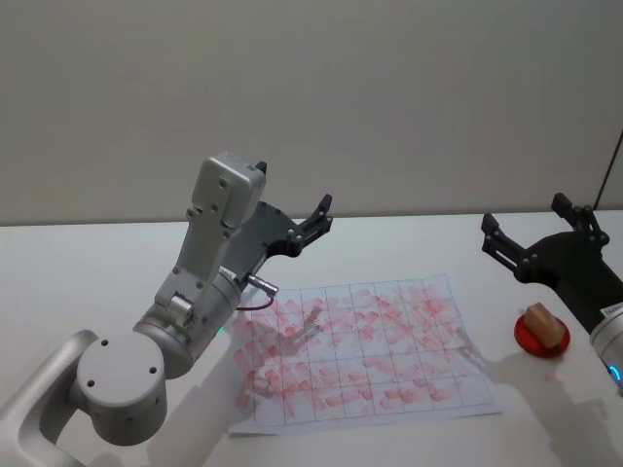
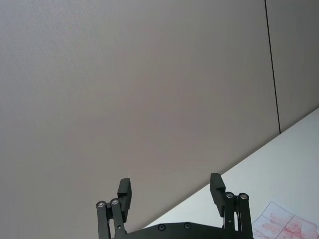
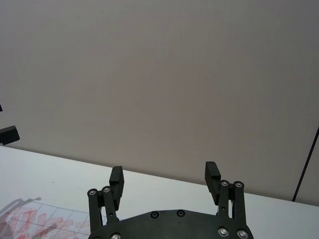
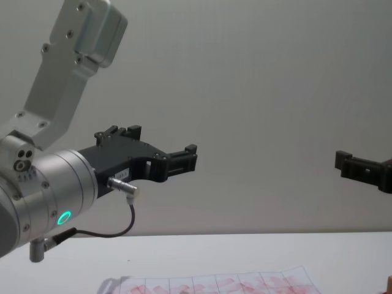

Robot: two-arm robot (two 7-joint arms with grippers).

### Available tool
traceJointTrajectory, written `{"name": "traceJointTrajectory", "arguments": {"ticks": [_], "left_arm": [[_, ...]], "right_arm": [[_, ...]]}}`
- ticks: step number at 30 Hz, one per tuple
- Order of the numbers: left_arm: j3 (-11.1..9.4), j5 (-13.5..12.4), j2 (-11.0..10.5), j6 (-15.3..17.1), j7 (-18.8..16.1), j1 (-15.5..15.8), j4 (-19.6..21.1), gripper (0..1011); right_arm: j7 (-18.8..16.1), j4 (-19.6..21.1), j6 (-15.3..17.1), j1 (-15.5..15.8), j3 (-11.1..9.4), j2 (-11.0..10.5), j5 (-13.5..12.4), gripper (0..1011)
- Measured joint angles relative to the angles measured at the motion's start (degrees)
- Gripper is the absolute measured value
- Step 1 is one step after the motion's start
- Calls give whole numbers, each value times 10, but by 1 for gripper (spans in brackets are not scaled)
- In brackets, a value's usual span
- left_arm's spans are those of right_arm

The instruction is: Use the one hand to pick up the stamp and affix it onto the A4 paper.

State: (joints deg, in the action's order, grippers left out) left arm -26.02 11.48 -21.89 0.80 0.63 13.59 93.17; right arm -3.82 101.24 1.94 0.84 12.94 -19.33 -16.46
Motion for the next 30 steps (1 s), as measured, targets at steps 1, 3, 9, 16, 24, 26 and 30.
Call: {"name": "traceJointTrajectory", "arguments": {"ticks": [1,3,9,16,24,26,30], "left_arm": [[0,0,0,0,0,0,0,1001],[0,0,0,0,0,0,0,1001],[0,0,0,0,0,0,0,1001],[0,0,0,0,0,0,0,1001],[0,0,0,0,0,0,0,1001],[0,0,0,0,0,0,0,1001],[0,0,0,0,0,0,0,1001]], "right_arm": [[0,0,0,0,0,0,0,1001],[0,0,0,0,0,0,0,1001],[0,0,0,0,0,0,0,1001],[0,0,0,0,0,0,0,1001],[0,0,0,0,0,0,0,1001],[0,0,0,0,0,0,0,1001],[0,0,0,0,0,0,0,1001]]}}
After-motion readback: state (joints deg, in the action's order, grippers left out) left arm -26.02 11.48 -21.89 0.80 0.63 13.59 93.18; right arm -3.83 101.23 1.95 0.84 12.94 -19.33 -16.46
